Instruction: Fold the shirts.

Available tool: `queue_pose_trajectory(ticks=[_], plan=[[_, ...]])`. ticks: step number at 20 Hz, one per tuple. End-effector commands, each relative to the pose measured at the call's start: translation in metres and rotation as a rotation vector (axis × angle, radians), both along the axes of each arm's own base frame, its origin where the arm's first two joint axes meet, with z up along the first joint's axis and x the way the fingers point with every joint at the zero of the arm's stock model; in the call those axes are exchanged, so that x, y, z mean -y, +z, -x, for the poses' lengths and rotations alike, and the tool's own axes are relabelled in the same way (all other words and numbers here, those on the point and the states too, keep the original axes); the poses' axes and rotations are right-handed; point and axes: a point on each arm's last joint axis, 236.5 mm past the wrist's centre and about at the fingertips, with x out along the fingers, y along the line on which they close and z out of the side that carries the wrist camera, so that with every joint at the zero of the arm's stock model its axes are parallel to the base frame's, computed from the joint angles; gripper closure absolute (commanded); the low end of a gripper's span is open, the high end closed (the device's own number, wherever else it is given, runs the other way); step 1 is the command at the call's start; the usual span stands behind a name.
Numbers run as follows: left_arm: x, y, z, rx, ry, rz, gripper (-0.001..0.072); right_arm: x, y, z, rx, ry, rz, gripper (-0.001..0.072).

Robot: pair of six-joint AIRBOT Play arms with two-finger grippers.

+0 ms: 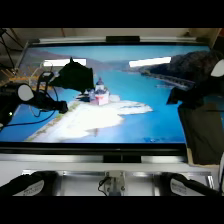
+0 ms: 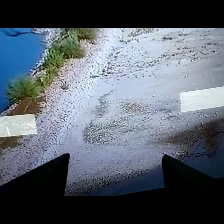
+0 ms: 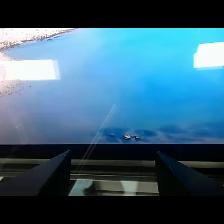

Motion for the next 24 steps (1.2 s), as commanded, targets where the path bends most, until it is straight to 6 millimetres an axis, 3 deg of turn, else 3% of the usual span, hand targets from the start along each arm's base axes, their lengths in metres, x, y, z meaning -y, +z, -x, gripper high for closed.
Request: queue_pose_trajectory(ticks=[1, 12, 15, 18, 19, 22, 24], plan=[[0.000, 0.000, 0.000, -0.001, 0.000, -0.001, -0.0013, 0.000, 0.000, 0.000, 0.000, -0.001, 0.000, 0.0081], [0.000, 0.000, 0.000, -0.001, 0.000, -0.001, -0.0013, 0.000, 0.000, -0.001, 0.004, -0.002, 0.000, 0.0081], [0.000, 0.000, 0.000, -0.001, 0.000, -0.001, -0.0013, 0.004, 0.004, -0.032, 0.131, -0.031, 0.011, 0.0081], [0.001, 0.000, 0.000, -0.001, 0.003, 0.004, -0.0013, 0.006, 0.008, -0.047, 0.196, -0.047, 0.016, 0.0081], [0.004, 0.001, -0.002, 0.009, 0.005, 0.017, -0.0013, 0.006, 0.009, -0.049, 0.207, -0.050, 0.015, 0.0081], [0.018, 0.013, -0.035, 0.142, 0.030, 0.092, -0.0013, 0.005, 0.012, -0.057, 0.239, -0.057, 0.010, 0.0081], [0.038, 0.016, -0.041, 0.150, 0.055, 0.194, -0.0013, 0.005, 0.014, -0.064, 0.271, -0.065, 0.004, 0.0081]])
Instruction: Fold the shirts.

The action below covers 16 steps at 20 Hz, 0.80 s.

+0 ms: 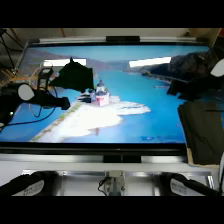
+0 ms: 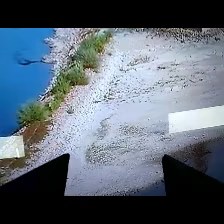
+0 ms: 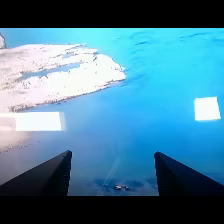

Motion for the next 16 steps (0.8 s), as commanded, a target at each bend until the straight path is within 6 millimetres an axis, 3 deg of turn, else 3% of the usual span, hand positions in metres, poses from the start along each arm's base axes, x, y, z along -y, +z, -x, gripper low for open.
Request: queue_pose_trajectory(ticks=[1, 3, 6, 8, 10, 13, 16], plan=[[0.029, 0.009, -0.016, 0.044, 0.034, 0.151, -0.0013, -0.001, 0.006, -0.015, 0.066, -0.015, -0.013, 0.0081], [0.029, 0.016, -0.047, 0.150, 0.082, 0.179, -0.0013, 0.000, 0.009, -0.024, 0.103, -0.024, -0.010, 0.0081], [0.007, 0.027, -0.127, 0.256, 0.198, 0.209, -0.0013, -0.004, 0.011, -0.030, 0.125, -0.028, -0.031, 0.0081], [-0.012, 0.017, -0.182, 0.248, 0.229, 0.195, -0.0013, -0.008, 0.009, -0.031, 0.122, -0.026, -0.050, 0.0081], [-0.030, -0.009, -0.222, 0.180, 0.264, 0.182, -0.0013, -0.015, 0.007, -0.031, 0.111, -0.022, -0.078, 0.0081], [-0.042, -0.062, -0.245, 0.047, 0.316, 0.172, -0.0013, -0.023, 0.002, -0.032, 0.103, 0.007, -0.078, 0.0081], [-0.034, -0.094, -0.249, 0.040, 0.331, 0.185, -0.0013, -0.039, -0.008, -0.032, 0.082, 0.060, -0.072, 0.0082]])
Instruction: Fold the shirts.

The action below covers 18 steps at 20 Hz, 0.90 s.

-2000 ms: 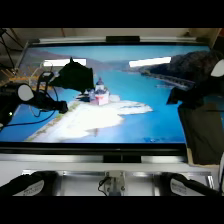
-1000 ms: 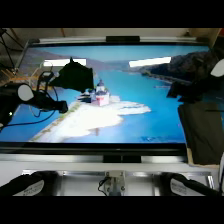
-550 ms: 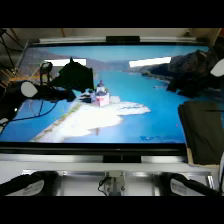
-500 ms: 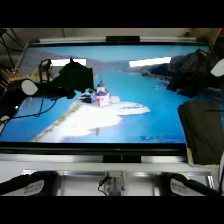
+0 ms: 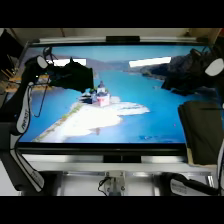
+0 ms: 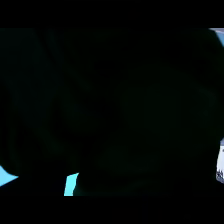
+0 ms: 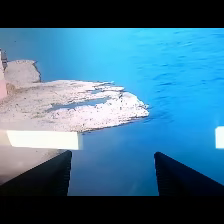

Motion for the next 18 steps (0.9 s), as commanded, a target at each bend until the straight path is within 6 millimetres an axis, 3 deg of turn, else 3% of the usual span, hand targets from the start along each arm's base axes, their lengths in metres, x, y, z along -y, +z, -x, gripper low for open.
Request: queue_pose_trajectory(ticks=[1, 3, 4, 5, 6, 8, 9, 10, 12, 13, 15, 17, 18], plan=[[0.004, -0.041, -0.011, -0.033, 0.027, 0.026, -0.0013, -0.020, -0.010, 0.001, -0.017, 0.066, 0.004, 0.0081], [0.013, -0.039, -0.017, -0.001, 0.025, 0.039, 0.0023, -0.031, -0.015, 0.002, -0.024, 0.110, 0.018, 0.0081], [0.016, -0.033, -0.020, 0.019, 0.027, 0.051, 0.0230, -0.036, -0.016, 0.003, -0.026, 0.123, 0.019, 0.0081], [0.019, -0.024, -0.023, 0.042, 0.034, 0.074, 0.0541, -0.039, -0.017, 0.003, -0.028, 0.132, 0.023, 0.0081], [0.021, -0.011, -0.026, 0.066, 0.036, 0.093, 0.0673, -0.040, -0.018, 0.004, -0.033, 0.134, 0.022, 0.0081], [0.024, 0.031, -0.030, 0.145, 0.033, 0.103, 0.0674, -0.040, -0.020, 0.011, -0.060, 0.143, 0.022, 0.0081], [0.028, 0.065, -0.029, 0.210, -0.006, 0.083, 0.0674, -0.038, -0.020, 0.013, -0.068, 0.146, 0.026, 0.0082], [0.034, 0.103, -0.024, 0.285, -0.065, 0.050, 0.0674, -0.035, -0.018, 0.015, -0.080, 0.149, 0.038, 0.0082], [0.054, 0.206, 0.001, 0.475, -0.176, -0.008, 0.0674, -0.027, -0.006, 0.020, -0.086, 0.162, 0.079, 0.0081], [0.064, 0.259, 0.021, 0.566, -0.205, -0.013, 0.0674, -0.020, 0.006, 0.022, -0.073, 0.169, 0.113, 0.0082], [0.087, 0.359, 0.082, 0.727, -0.257, 0.010, 0.0674, -0.006, 0.041, 0.028, -0.017, 0.180, 0.185, 0.0081], [0.113, 0.423, 0.154, 0.822, -0.341, 0.038, 0.0674, 0.007, 0.085, 0.042, 0.069, 0.170, 0.253, 0.0081], [0.126, 0.438, 0.188, 0.836, -0.391, 0.050, 0.0674, 0.013, 0.106, 0.054, 0.111, 0.167, 0.285, 0.0082]])
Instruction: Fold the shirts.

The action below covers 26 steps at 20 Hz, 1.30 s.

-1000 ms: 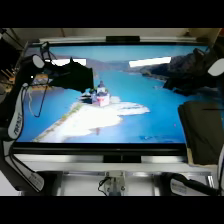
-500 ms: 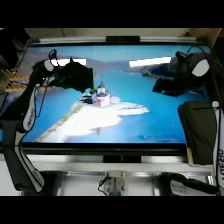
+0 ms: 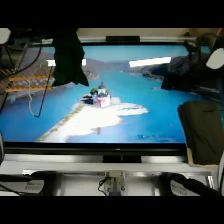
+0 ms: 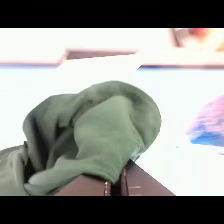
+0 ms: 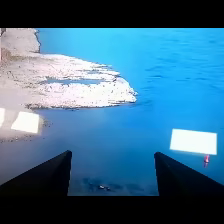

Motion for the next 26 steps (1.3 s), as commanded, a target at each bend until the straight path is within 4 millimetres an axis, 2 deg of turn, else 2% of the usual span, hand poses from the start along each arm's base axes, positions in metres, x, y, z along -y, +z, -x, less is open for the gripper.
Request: queue_pose_trajectory(ticks=[1, 2, 3, 5, 7, 10, 12, 13, 14, 15, 16, 18, 19, 20, 21, 23, 24, 26], plan=[[0.035, 0.078, 0.120, 0.115, -0.159, -0.025, 0.0674, 0.026, 0.064, 0.038, 0.113, -0.005, 0.117, 0.0081], [0.043, 0.066, 0.140, 0.062, -0.199, -0.048, 0.0674, 0.030, 0.079, 0.054, 0.138, -0.012, 0.130, 0.0082], [0.052, 0.042, 0.156, -0.032, -0.231, -0.069, 0.0673, 0.030, 0.089, 0.071, 0.144, -0.012, 0.133, 0.0081], [0.077, -0.025, 0.178, -0.244, -0.311, -0.121, 0.0673, 0.031, 0.100, 0.108, 0.119, -0.007, 0.135, 0.0081], [0.111, -0.090, 0.190, -0.370, -0.377, -0.155, 0.0673, 0.032, 0.102, 0.131, 0.089, -0.003, 0.137, 0.0081], [0.185, -0.191, 0.222, -0.538, -0.456, -0.105, 0.0672, 0.030, 0.099, 0.133, 0.076, -0.019, 0.124, 0.0081], [0.215, -0.255, 0.250, -0.634, -0.510, -0.163, 0.0645, 0.030, 0.088, 0.126, 0.066, -0.040, 0.115, 0.0081], [0.220, -0.276, 0.259, -0.686, -0.529, -0.205, 0.0421, 0.030, 0.077, 0.124, 0.043, -0.056, 0.108, 0.0081], [0.216, -0.287, 0.261, -0.730, -0.533, -0.245, 0.0170, 0.030, 0.063, 0.123, 0.015, -0.065, 0.104, 0.0082], [0.197, -0.291, 0.253, -0.758, -0.512, -0.310, 0.0090, 0.030, 0.045, 0.122, -0.022, -0.067, 0.103, 0.0081], [0.168, -0.288, 0.236, -0.768, -0.463, -0.382, 0.0090, 0.030, 0.026, 0.123, -0.062, -0.069, 0.103, 0.0081], [0.081, -0.272, 0.189, -0.779, -0.275, -0.524, 0.0090, 0.022, -0.018, 0.123, -0.132, -0.069, 0.069, 0.0081], [0.030, -0.262, 0.165, -0.783, -0.150, -0.564, 0.0090, 0.014, -0.037, 0.121, -0.148, -0.072, 0.033, 0.0081], [-0.015, -0.260, 0.151, -0.809, -0.044, -0.567, 0.0090, 0.004, -0.055, 0.118, -0.157, -0.083, -0.015, 0.0082], [-0.055, -0.264, 0.146, -0.877, 0.042, -0.532, 0.0090, -0.007, -0.074, 0.115, -0.159, -0.095, -0.069, 0.0081], [-0.107, -0.292, 0.154, -1.022, 0.132, -0.432, 0.0092, -0.024, -0.103, 0.113, -0.165, -0.126, -0.162, 0.0081], [-0.125, -0.312, 0.164, -1.091, 0.149, -0.389, 0.0098, -0.031, -0.114, 0.113, -0.170, -0.138, -0.197, 0.0081], [-0.145, -0.349, 0.183, -1.191, 0.189, -0.302, 0.0106, -0.035, -0.127, 0.113, -0.170, -0.153, -0.223, 0.0081]])
